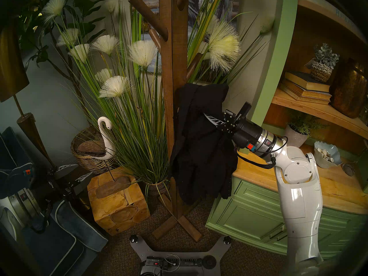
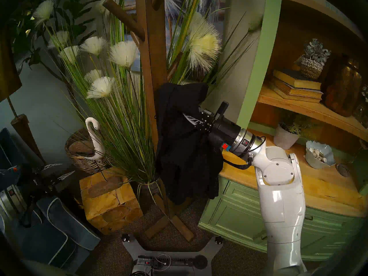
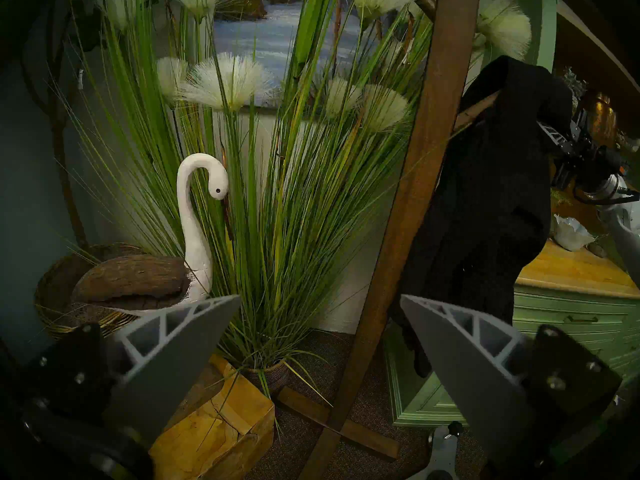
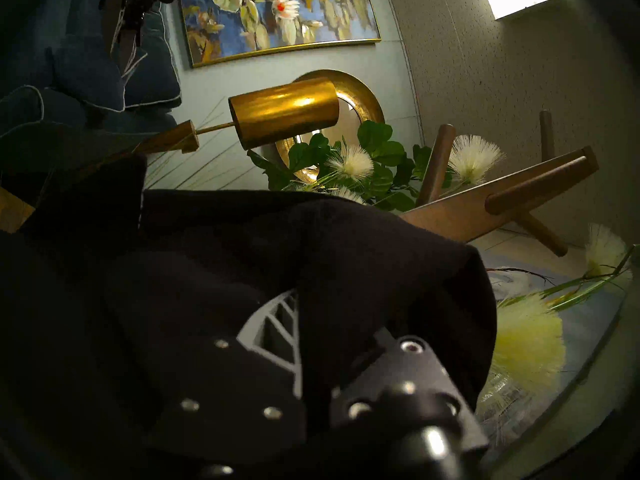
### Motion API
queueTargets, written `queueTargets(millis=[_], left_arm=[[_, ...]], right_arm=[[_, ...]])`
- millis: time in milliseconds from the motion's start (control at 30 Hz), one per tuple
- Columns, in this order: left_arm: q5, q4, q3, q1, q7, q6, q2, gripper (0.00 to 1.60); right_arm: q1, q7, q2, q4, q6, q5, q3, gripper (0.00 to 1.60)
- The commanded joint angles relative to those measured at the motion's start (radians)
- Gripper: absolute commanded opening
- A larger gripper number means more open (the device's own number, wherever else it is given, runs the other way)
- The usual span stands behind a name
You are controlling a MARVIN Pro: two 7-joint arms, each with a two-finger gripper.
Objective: Pick up jacket and place on coat hanger
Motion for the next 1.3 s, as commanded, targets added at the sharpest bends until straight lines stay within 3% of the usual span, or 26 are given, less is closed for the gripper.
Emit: queueTargets(millis=[0,233,433,500,767,900,933,967,1000,1033,1100,1233,1267], left_arm=[[-0.014,-0.02,-0.001,-0.004,-0.01,0.0,-0.001,1.6],[-0.016,-0.021,-0.002,-0.004,-0.012,0.001,-0.002,1.6],[-0.019,-0.023,-0.003,-0.004,-0.013,0.002,-0.003,1.6],[-0.019,-0.023,-0.004,-0.004,-0.013,0.002,-0.004,1.6],[-0.021,-0.024,-0.004,-0.004,-0.014,0.003,-0.004,1.6],[-0.022,-0.024,-0.005,-0.004,-0.015,0.003,-0.004,1.6],[-0.021,-0.024,-0.005,-0.004,-0.014,0.003,-0.004,1.6],[-0.021,-0.024,-0.005,-0.004,-0.014,0.003,-0.004,1.6],[-0.021,-0.024,-0.004,-0.004,-0.014,0.003,-0.004,1.6],[-0.021,-0.024,-0.004,-0.004,-0.014,0.003,-0.004,1.6],[-0.02,-0.023,-0.004,-0.004,-0.013,0.002,-0.004,1.6],[-0.019,-0.023,-0.003,-0.004,-0.012,0.002,-0.004,1.6],[-0.019,-0.023,-0.003,-0.004,-0.012,0.002,-0.004,1.6]], right_arm=[[0.1,-0.066,-0.026,0.001,-0.002,-0.025,-0.022,0.0],[0.143,-0.078,-0.037,0.069,-0.029,-0.097,-0.044,0.0],[0.195,-0.073,-0.036,0.185,-0.121,-0.132,-0.043,0.0],[0.198,-0.074,-0.032,0.208,-0.121,-0.142,-0.04,0.0],[0.151,-0.09,0.003,0.24,-0.121,-0.186,-0.045,0.0],[0.104,-0.106,0.009,0.254,-0.121,-0.166,-0.047,0.0],[0.086,-0.106,0.011,0.252,-0.121,-0.17,-0.046,0.18],[0.072,-0.11,0.017,0.251,-0.121,-0.181,-0.048,0.63],[0.052,-0.104,0.011,0.255,-0.121,-0.164,-0.042,0.88],[0.032,-0.102,0.007,0.253,-0.121,-0.154,-0.038,1.33],[-0.004,-0.106,0.011,0.251,-0.121,-0.155,-0.035,1.6],[-0.076,-0.105,0.011,0.261,-0.121,-0.127,-0.012,1.6],[-0.064,-0.093,0.008,0.297,-0.121,-0.115,-0.008,1.6]])
